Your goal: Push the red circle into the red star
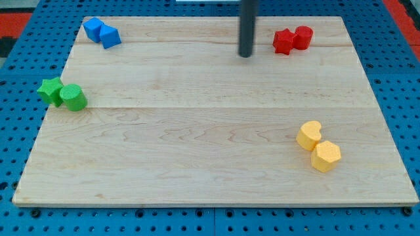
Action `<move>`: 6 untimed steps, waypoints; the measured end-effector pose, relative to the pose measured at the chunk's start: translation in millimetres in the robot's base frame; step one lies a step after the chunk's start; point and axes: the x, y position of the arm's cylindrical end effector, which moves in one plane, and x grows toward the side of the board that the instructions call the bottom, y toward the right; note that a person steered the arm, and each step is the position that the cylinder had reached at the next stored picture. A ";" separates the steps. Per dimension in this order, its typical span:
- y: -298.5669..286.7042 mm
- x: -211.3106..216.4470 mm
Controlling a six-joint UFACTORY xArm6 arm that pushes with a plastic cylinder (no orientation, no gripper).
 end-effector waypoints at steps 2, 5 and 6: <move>106.9 -15.3; 144.0 -46.4; 116.9 -54.2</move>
